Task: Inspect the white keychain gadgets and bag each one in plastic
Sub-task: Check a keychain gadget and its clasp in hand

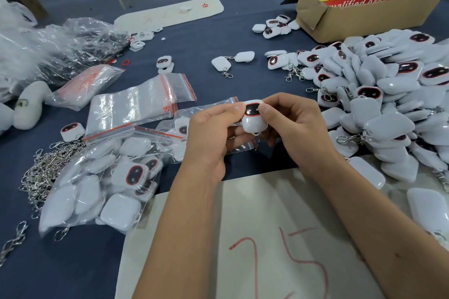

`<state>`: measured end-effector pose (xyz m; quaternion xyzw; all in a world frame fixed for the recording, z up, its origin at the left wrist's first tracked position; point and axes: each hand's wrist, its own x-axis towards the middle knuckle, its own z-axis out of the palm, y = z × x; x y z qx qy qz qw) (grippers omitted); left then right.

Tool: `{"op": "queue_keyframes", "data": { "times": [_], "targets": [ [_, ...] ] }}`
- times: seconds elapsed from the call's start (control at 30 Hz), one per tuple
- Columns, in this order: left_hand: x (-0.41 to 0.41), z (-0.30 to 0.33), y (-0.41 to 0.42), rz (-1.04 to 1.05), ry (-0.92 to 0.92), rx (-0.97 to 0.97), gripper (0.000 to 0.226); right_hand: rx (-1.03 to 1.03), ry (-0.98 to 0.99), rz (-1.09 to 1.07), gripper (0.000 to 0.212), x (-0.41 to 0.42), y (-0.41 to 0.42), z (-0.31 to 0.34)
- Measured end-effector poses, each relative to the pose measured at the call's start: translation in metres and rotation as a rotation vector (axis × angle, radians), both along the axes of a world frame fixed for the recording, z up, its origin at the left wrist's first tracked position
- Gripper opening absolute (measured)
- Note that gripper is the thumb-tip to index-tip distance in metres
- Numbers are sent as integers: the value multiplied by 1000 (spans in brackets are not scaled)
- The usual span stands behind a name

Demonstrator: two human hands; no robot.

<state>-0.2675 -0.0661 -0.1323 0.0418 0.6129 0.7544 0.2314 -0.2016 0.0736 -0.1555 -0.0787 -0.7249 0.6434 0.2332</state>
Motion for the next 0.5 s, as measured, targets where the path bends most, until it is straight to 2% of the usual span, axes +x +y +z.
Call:
{"op": "queue_keyframes", "data": {
  "times": [0.3, 0.4, 0.5],
  "targets": [
    [1, 0, 0, 15, 14, 46, 17, -6, 10, 49, 17, 0, 0, -2],
    [3, -2, 5, 83, 16, 120, 16, -7, -35, 148, 10, -1, -2, -1],
    [7, -5, 12, 215, 59, 145, 11, -1, -47, 117, 7, -1, -2, -1]
  ]
}}
